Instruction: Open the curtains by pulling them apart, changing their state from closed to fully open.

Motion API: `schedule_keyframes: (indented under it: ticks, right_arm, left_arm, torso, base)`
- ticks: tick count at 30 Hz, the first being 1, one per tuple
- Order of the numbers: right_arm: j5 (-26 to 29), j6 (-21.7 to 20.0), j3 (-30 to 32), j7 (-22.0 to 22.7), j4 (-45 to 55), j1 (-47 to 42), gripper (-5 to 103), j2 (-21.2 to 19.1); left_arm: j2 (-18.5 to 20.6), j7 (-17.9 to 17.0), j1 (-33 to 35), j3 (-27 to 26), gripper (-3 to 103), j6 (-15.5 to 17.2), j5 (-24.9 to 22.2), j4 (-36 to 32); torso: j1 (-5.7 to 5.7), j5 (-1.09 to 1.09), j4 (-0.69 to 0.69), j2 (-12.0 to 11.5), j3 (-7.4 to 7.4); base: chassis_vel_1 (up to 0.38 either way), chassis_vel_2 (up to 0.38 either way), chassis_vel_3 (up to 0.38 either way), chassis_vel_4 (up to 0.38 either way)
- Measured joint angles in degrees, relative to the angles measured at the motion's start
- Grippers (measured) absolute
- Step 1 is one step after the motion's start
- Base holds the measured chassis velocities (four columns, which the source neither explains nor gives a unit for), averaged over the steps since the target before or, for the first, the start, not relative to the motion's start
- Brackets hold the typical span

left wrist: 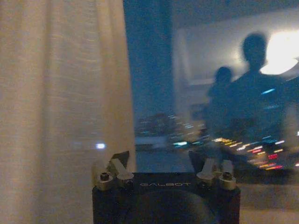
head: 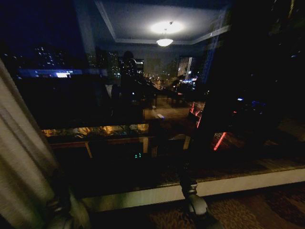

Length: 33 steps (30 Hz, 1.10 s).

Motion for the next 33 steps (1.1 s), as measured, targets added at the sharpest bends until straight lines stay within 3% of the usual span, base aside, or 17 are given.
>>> schedule_keyframes:
  ticks: [3, 5, 10, 18, 24, 33]
  right_arm:
    - [0.00, 0.00, 0.00, 0.00, 0.00, 0.00, 100, 0.00]
    - [0.00, 0.00, 0.00, 0.00, 0.00, 0.00, 100, 0.00]
    - [0.00, 0.00, 0.00, 0.00, 0.00, 0.00, 100, 0.00]
    - [0.00, 0.00, 0.00, 0.00, 0.00, 0.00, 100, 0.00]
    - [0.00, 0.00, 0.00, 0.00, 0.00, 0.00, 100, 0.00]
    - [0.00, 0.00, 0.00, 0.00, 0.00, 0.00, 100, 0.00]
  left_arm:
    - [-0.50, 3.44, 1.47, 0.86, 83, -2.10, -1.56, -0.32]
    - [-1.17, 7.75, 2.36, 1.74, 93, -4.88, -4.08, 0.21]
    - [-1.94, 11.62, 2.74, 1.41, 100, -3.38, -10.63, -1.22]
    - [-1.81, 18.54, 1.94, -4.19, 100, -2.06, -13.44, -0.46]
    - [-1.08, 18.05, 2.11, -7.68, 100, -3.02, -13.90, 1.95]
    - [-1.25, 15.83, 2.19, -7.55, 100, -3.33, -13.63, 1.74]
  torso:
    - [0.00, 0.00, 0.00, 0.00, 0.00]
    - [0.00, -0.01, 0.00, 0.00, 0.00]
    - [0.00, -0.02, 0.00, 0.00, 0.00]
    - [0.00, -0.02, 0.00, 0.00, 0.00]
    - [0.00, -0.02, 0.00, 0.00, 0.00]
    - [0.00, -0.02, 0.00, 0.00, 0.00]
  base:
    - [0.000, 0.000, 0.000, 0.000]
    - [0.000, 0.000, 0.000, 0.000]
    - [0.000, 0.000, 0.000, 0.000]
    - [0.000, 0.000, 0.000, 0.000]
    - [0.000, 0.000, 0.000, 0.000]
    - [0.000, 0.000, 0.000, 0.000]
